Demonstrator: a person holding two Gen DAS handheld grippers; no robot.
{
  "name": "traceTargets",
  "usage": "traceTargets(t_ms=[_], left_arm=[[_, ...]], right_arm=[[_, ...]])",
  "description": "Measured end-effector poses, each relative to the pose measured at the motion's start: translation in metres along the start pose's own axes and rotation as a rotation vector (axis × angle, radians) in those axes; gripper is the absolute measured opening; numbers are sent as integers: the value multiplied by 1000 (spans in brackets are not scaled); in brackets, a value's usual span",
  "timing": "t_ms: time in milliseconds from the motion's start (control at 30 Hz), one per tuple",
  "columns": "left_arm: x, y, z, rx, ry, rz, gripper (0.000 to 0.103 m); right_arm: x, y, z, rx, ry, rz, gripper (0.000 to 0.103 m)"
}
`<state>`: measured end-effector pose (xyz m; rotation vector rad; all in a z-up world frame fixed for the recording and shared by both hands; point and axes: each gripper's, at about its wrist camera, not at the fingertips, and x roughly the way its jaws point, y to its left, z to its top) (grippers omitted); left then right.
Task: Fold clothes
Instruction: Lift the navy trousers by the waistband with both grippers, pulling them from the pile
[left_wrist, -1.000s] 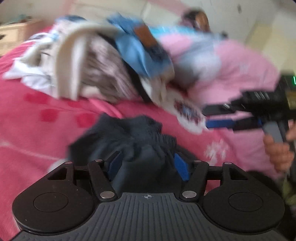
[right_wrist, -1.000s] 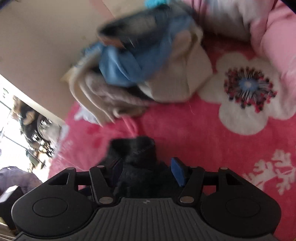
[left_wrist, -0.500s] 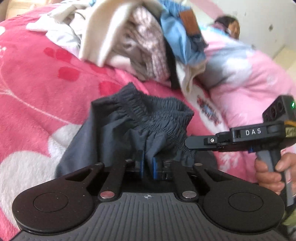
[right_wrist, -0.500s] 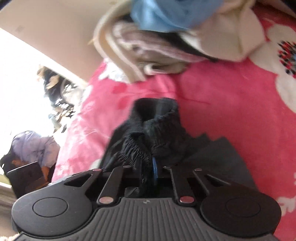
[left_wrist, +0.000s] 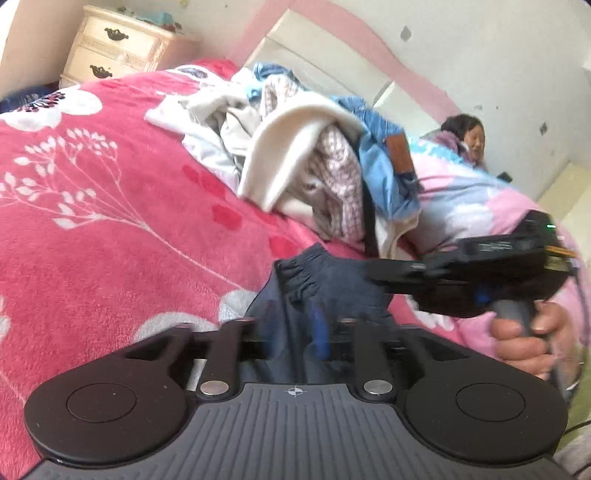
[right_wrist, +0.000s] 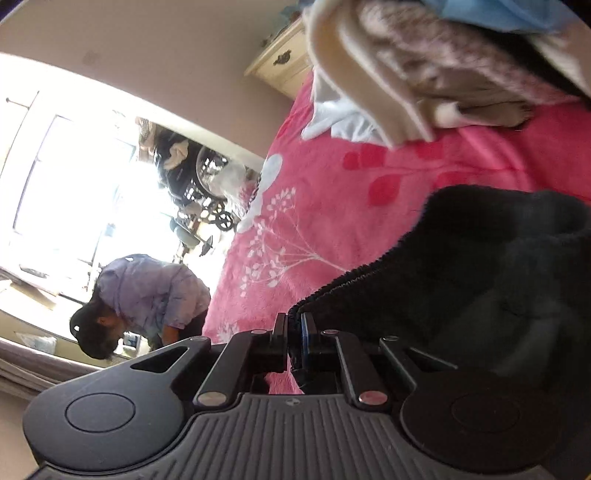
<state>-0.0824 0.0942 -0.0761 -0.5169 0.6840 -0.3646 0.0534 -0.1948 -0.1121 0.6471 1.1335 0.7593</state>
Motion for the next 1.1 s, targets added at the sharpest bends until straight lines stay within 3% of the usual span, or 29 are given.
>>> traceTargets(t_ms=[33, 100, 267, 333, 500, 567, 600, 667, 733, 800, 933, 1100], left_arm=[[-1, -2, 1, -3, -6, -10, 44], [6, -7, 2, 0, 3, -32, 61], [31, -10, 6, 8, 28, -26, 65], [41, -6, 8, -15, 36, -17, 61], [61, 7, 15, -74, 55, 12, 26], [64, 15, 17, -101, 64, 37, 18], [65, 19, 18, -119, 65, 50, 15], [62, 30, 19, -154, 48, 83, 12], [56, 42, 20, -184, 16, 119, 11], [47, 54, 21, -218, -16, 152, 11], [36, 74, 23, -252, -39, 206, 11], [36, 77, 24, -233, -28, 227, 11]], right_arm=[[8, 3, 2, -6, 9, 3, 8], [19, 9, 7, -20, 22, 4, 9], [19, 17, 13, -54, 33, 10, 9], [15, 16, 15, -61, 33, 11, 9], [-12, 6, 27, -59, -50, 19, 15], [-36, -4, 33, -39, -128, -10, 36], [-48, -10, 35, -37, -160, -43, 40], [-70, -23, 37, -46, -206, -151, 50], [-82, -41, 36, -36, -200, -261, 60], [-84, -62, 33, 17, -162, -322, 61], [-68, -98, 31, 129, -89, -314, 62], [-31, -110, 43, 127, -49, -274, 69]])
